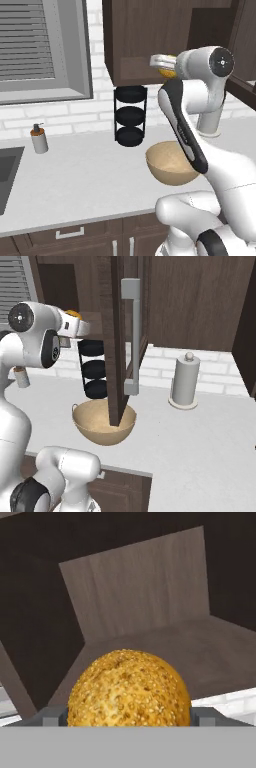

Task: Open the cabinet, pick up the bread from the cabinet and place it in the basket. Then move the basket to the dining counter.

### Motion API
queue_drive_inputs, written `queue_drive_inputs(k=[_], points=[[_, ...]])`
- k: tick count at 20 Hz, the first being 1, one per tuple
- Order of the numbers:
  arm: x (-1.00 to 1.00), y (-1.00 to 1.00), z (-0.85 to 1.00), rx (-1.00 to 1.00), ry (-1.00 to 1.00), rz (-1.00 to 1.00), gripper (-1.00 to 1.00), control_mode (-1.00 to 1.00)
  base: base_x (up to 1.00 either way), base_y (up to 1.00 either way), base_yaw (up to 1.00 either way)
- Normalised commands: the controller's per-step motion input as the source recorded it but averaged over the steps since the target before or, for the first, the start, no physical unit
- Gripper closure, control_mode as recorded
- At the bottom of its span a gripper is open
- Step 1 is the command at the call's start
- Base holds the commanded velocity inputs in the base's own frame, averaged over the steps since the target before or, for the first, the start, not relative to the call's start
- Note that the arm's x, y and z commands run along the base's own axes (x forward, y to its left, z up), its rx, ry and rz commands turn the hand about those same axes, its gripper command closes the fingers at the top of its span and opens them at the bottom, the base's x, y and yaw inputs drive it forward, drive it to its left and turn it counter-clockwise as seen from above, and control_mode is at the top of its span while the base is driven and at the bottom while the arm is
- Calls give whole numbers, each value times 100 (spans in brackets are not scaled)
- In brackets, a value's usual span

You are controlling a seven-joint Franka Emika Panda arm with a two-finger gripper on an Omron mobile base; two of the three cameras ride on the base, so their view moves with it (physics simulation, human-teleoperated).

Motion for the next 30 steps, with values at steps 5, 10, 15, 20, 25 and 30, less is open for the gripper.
queue_drive_inputs(k=[5, 10, 15, 20, 25, 30], points=[[-100, -15, 6, 0, -4, -8, 100, -100, 0, 0, 0], [-100, -14, 9, 0, 0, -9, 100, -100, 0, 0, 0], [-81, -7, -4, -6, 9, -5, 100, -100, 0, 0, 0], [-5, -2, -39, -9, 28, 0, 100, -100, 0, 0, 0], [12, 0, -53, 0, 34, 0, 100, -100, 0, 0, 0], [31, 0, -80, -7, 35, 0, 100, -100, 0, 0, 0]])
